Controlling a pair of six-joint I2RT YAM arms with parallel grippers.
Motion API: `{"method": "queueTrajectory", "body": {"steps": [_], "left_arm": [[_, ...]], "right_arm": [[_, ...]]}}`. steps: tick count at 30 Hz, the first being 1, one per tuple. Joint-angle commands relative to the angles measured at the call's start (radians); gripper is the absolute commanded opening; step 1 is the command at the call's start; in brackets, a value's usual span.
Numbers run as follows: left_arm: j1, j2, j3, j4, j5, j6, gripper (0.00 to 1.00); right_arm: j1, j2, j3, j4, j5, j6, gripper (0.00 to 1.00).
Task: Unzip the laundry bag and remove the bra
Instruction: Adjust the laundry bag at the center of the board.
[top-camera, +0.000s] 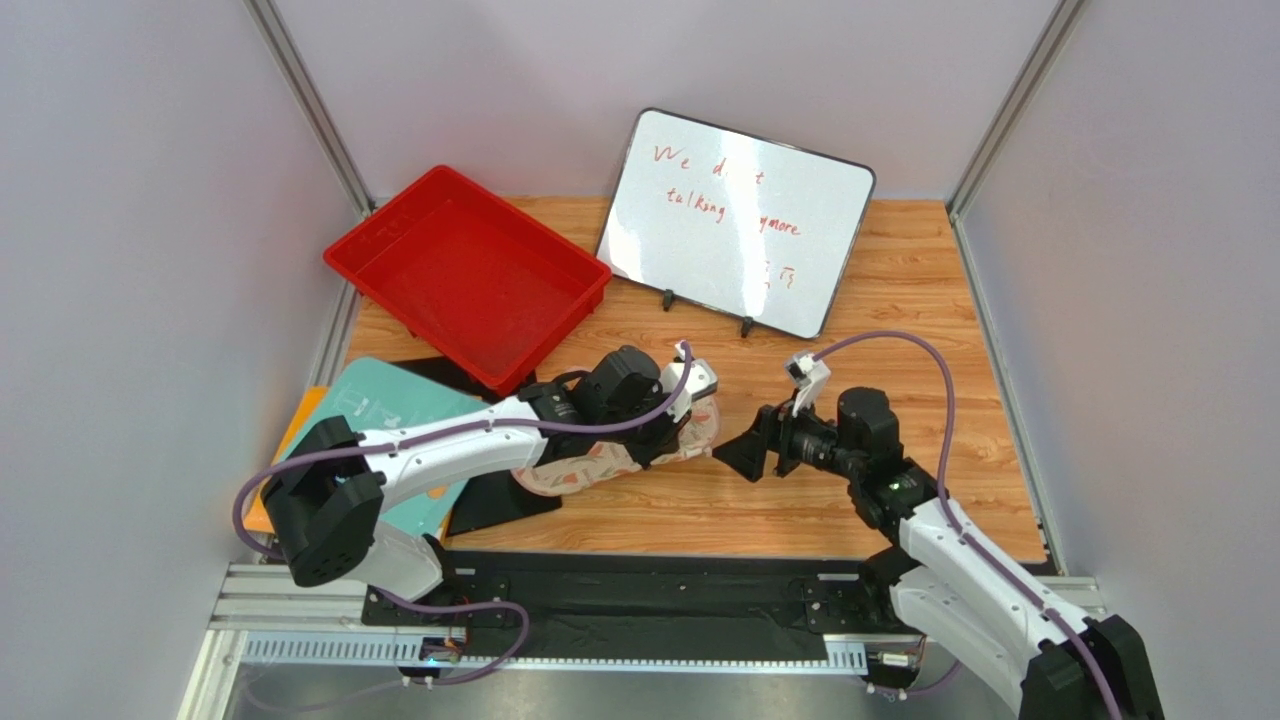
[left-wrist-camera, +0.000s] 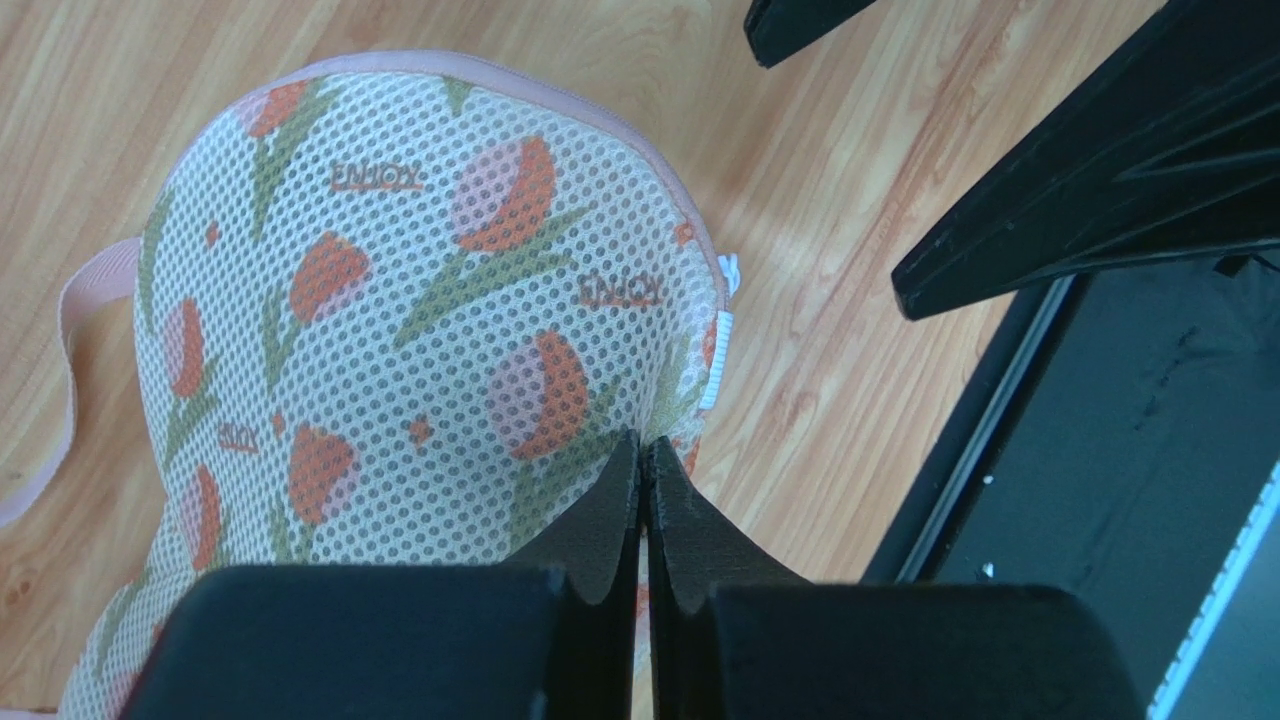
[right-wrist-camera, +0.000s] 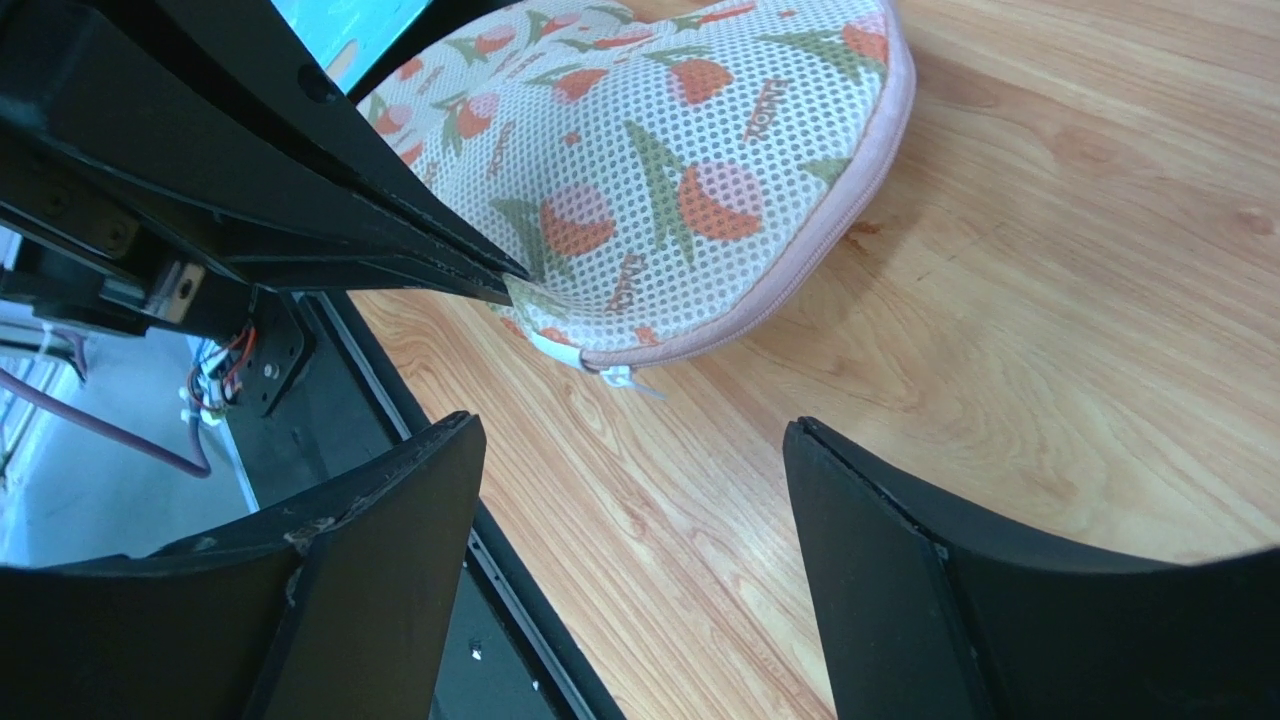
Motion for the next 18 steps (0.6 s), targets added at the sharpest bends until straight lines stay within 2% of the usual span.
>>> {"method": "queueTrajectory", "body": {"steps": [1, 7, 18], "left_arm": [[0.007, -0.063, 0.034, -0.053, 0.044, -0.032, 0.00], [0.008, -0.083, 0.029, -0.067, 0.070, -0.044, 0.00], [0.010, -0.101, 0.032, -0.070, 0.109, -0.058, 0.00]], "right_arm": [[0.078, 0.021, -0.002, 0.063, 0.070, -0.083, 0.78], [0.149, 0.085, 0.021, 0.080, 0.105, -0.123, 0.72], [0.162, 0.134, 0.031, 0.147, 0.082, -0.121, 0.68]]}}
